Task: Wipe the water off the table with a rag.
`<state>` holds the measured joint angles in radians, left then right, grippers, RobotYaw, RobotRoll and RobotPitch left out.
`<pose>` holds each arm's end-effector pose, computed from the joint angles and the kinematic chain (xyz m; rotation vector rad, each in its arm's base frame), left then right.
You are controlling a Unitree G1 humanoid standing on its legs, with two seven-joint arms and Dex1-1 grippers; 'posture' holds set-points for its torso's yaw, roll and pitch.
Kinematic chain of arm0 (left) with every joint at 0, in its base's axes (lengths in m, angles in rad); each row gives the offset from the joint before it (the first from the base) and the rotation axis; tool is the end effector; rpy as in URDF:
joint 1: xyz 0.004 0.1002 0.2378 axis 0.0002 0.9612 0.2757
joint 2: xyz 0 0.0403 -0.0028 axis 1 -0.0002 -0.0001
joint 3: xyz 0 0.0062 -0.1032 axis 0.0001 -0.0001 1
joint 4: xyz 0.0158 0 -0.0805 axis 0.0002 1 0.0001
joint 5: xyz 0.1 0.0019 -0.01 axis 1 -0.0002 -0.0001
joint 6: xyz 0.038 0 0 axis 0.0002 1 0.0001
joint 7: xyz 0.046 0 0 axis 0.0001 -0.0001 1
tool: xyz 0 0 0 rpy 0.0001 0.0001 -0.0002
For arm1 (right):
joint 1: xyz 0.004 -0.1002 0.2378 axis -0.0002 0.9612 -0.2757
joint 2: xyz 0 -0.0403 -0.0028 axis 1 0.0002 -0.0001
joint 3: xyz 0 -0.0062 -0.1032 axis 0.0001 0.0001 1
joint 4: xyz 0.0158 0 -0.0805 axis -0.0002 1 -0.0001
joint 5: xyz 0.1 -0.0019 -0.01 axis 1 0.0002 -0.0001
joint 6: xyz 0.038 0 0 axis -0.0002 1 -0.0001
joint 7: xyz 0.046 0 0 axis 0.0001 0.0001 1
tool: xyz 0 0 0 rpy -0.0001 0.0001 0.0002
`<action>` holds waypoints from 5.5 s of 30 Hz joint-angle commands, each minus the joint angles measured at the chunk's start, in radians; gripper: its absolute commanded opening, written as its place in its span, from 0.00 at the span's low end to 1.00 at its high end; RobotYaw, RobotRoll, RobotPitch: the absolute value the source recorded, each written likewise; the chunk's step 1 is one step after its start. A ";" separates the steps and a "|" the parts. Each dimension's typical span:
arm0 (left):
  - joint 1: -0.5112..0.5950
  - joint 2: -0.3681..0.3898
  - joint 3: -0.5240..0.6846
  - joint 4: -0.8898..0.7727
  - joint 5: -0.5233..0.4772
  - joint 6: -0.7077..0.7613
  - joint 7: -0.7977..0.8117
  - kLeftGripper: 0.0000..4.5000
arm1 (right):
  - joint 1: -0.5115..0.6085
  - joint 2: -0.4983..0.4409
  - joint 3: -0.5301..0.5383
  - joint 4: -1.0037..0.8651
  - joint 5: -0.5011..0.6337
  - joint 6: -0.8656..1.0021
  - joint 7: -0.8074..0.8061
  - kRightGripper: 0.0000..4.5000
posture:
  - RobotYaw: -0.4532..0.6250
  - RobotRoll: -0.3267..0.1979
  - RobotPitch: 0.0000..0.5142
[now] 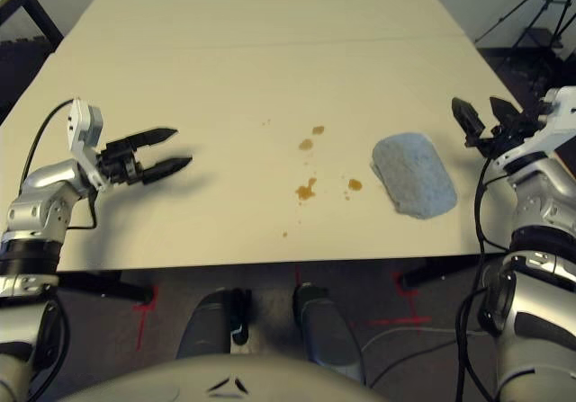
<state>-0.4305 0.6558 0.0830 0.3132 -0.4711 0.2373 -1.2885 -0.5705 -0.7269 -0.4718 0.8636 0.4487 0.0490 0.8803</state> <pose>0.2738 0.2855 0.1364 0.0706 0.1016 -1.1233 0.2520 -0.3797 0.1317 0.1301 -0.0769 0.2218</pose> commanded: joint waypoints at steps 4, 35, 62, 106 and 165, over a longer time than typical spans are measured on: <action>-0.039 -0.011 -0.021 0.049 0.043 -0.043 -0.006 1.00 | 0.031 -0.146 0.137 -0.094 -0.020 0.324 0.237 0.99 | 0.27 0.62 0.22; 0.002 -0.035 -0.017 -0.006 0.044 -0.059 0.056 1.00 | -0.101 -0.085 0.362 0.188 -0.255 0.326 0.370 0.99 | 0.31 0.62 0.19; -0.018 -0.052 -0.022 0.037 0.067 -0.091 0.059 1.00 | -0.041 -0.048 0.358 -0.083 -0.248 0.464 0.261 0.02 | 0.30 0.62 0.18; -0.015 -0.067 -0.032 0.071 0.090 -0.123 0.065 1.00 | -0.027 0.022 0.235 -0.307 -0.050 0.687 -0.059 0.02 | 0.29 0.62 0.22; 0.004 -0.067 -0.047 0.066 0.092 -0.105 0.051 1.00 | 0.290 0.130 0.683 -1.054 0.207 1.139 0.062 0.02 | 0.26 0.62 0.34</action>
<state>-0.4341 0.5920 0.0520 0.3978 -0.3904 0.1259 -1.2295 -0.3015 -0.5874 0.1802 -0.2115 0.6569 1.1570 0.9537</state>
